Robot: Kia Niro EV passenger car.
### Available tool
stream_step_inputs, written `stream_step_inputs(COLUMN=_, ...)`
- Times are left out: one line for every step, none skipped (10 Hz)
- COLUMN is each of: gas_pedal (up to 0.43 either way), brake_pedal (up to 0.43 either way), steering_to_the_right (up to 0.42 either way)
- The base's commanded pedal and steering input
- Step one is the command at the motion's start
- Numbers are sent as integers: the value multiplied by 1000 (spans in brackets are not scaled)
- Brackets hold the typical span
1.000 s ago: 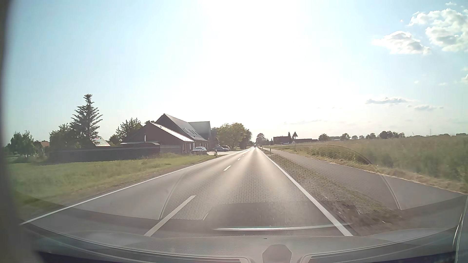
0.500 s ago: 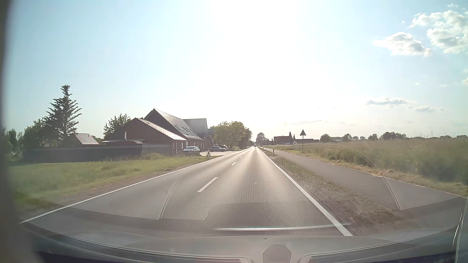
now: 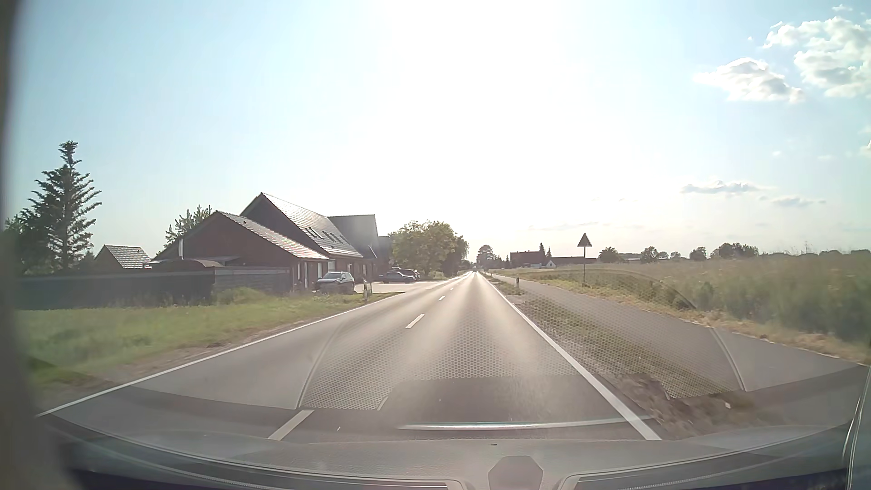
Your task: Follow the waypoints while adhering to traffic rules and regulations
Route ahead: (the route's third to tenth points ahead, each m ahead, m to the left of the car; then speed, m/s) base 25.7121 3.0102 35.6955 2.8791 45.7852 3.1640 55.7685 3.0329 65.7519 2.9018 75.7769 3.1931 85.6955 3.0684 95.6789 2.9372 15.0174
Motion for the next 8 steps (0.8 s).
stream_step_inputs(gas_pedal=240, brake_pedal=6, steering_to_the_right=-1)
stream_step_inputs(gas_pedal=240, brake_pedal=6, steering_to_the_right=-1)
stream_step_inputs(gas_pedal=240, brake_pedal=6, steering_to_the_right=0)
stream_step_inputs(gas_pedal=240, brake_pedal=6, steering_to_the_right=0)
stream_step_inputs(gas_pedal=240, brake_pedal=6, steering_to_the_right=2)
stream_step_inputs(gas_pedal=240, brake_pedal=6, steering_to_the_right=3)
stream_step_inputs(gas_pedal=240, brake_pedal=6, steering_to_the_right=3)
stream_step_inputs(gas_pedal=240, brake_pedal=6, steering_to_the_right=3)
